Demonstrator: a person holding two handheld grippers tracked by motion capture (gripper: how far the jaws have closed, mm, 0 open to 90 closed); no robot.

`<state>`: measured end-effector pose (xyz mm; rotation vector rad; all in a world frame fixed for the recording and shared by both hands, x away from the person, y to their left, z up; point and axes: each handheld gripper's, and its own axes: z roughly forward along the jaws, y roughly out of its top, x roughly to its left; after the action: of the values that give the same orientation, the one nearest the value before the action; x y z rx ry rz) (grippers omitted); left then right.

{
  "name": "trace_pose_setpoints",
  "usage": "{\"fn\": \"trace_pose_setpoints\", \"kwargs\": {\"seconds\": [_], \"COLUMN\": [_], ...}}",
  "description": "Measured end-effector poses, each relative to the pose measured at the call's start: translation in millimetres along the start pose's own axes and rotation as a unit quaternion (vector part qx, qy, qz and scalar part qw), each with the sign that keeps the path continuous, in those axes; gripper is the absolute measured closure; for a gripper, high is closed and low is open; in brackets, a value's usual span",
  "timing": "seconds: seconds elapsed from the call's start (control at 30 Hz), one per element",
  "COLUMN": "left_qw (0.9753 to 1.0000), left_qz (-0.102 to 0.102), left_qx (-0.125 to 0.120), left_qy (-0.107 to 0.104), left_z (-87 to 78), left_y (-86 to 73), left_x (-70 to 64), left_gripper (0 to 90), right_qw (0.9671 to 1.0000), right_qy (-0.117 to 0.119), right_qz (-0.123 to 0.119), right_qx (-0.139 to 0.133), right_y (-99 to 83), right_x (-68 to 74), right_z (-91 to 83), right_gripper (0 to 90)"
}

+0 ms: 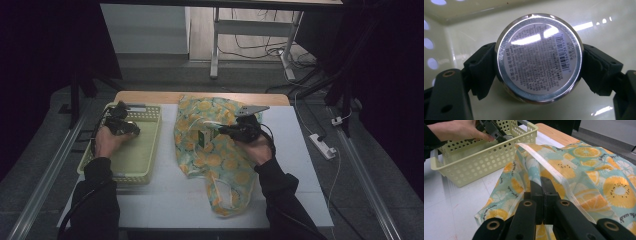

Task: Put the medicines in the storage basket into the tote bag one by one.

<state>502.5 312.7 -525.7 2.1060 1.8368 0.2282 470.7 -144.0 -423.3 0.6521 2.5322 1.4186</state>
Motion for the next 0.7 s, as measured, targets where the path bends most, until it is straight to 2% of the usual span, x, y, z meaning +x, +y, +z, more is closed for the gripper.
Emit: {"fn": "trace_pose_setpoints", "kwargs": {"seconds": [0.07, 0.2, 0.33, 0.53, 0.7], "left_qw": [1.0000, 0.9997, 0.9993, 0.9985, 0.9969], "left_qz": [-0.002, -0.020, -0.032, -0.030, -0.008], "left_qx": [0.006, 0.011, -0.010, -0.037, -0.066], "left_qy": [0.001, 0.000, -0.015, -0.027, -0.043], "left_z": [-0.5, -2.5, -8.8, -20.1, -38.0], "left_y": [0.7, 0.7, -0.7, -1.9, -5.2], "left_x": [-0.8, 0.3, 1.8, -0.3, -9.9], "left_gripper": [20.3, 20.6, 20.7, 20.7, 20.8], "right_qw": [1.0000, 1.0000, 1.0000, 1.0000, 1.0000], "right_qy": [0.000, -0.001, 0.000, -0.001, -0.002], "right_qz": [0.000, 0.001, 0.000, -0.001, 0.000], "right_qx": [0.000, -0.001, -0.002, -0.003, -0.003], "right_y": [-0.1, -0.1, 0.1, 0.2, 0.0], "right_x": [-0.2, -0.4, 0.3, 0.4, -0.2], "right_z": [-0.1, -0.4, -0.2, -0.3, -0.3], "right_gripper": [90.0, 90.0, 90.0, 90.0, 90.0]}}
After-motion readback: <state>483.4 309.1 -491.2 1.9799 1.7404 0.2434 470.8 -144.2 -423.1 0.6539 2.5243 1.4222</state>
